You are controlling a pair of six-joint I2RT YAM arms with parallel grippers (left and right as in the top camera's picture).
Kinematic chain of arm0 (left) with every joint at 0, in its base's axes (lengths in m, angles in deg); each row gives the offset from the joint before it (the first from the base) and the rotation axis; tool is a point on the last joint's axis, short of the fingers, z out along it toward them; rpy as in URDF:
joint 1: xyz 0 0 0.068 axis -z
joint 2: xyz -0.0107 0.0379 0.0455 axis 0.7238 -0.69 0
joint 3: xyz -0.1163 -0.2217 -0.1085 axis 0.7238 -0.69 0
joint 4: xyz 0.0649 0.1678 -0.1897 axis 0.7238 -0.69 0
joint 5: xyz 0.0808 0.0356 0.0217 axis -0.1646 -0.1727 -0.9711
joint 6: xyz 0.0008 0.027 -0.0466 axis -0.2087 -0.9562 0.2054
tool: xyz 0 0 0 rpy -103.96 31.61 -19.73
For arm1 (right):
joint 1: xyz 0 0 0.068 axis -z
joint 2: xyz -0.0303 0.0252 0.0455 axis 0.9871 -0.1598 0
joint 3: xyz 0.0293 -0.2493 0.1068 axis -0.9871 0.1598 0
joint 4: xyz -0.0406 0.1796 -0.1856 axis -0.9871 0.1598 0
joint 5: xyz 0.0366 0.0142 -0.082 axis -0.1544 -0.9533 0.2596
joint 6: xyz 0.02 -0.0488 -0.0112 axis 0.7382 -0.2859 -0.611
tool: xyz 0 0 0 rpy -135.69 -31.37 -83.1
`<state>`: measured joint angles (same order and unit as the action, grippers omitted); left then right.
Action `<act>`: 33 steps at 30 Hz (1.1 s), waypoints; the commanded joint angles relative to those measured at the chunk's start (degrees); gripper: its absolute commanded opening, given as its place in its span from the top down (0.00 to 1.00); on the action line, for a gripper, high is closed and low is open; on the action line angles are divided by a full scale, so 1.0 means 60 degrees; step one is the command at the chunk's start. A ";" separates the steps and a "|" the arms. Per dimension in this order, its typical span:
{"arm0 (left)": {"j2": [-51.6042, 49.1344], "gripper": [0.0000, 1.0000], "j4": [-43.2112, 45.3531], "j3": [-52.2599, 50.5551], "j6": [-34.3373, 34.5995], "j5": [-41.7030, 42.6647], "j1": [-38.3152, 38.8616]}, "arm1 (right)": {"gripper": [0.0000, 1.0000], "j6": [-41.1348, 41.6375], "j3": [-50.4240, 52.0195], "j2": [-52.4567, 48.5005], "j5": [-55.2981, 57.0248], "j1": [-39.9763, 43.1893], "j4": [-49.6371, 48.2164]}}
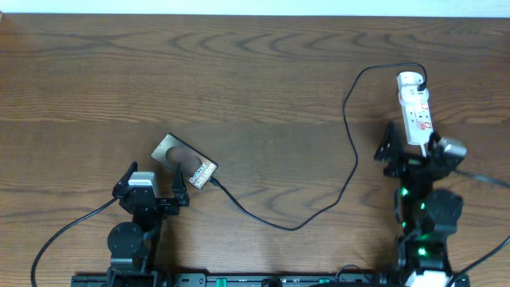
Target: Plug charger to phone and switch on socket
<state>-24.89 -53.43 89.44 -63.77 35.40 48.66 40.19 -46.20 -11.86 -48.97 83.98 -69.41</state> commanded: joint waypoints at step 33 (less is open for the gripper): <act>0.0058 0.06 -0.0124 -0.0259 -0.0193 0.0164 -0.0047 | 0.01 -0.3690 0.1435 0.5377 0.0561 -0.0047 0.4932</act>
<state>-24.89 -53.43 89.44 -64.60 35.42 48.66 20.52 -37.65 18.04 -45.38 83.98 -40.27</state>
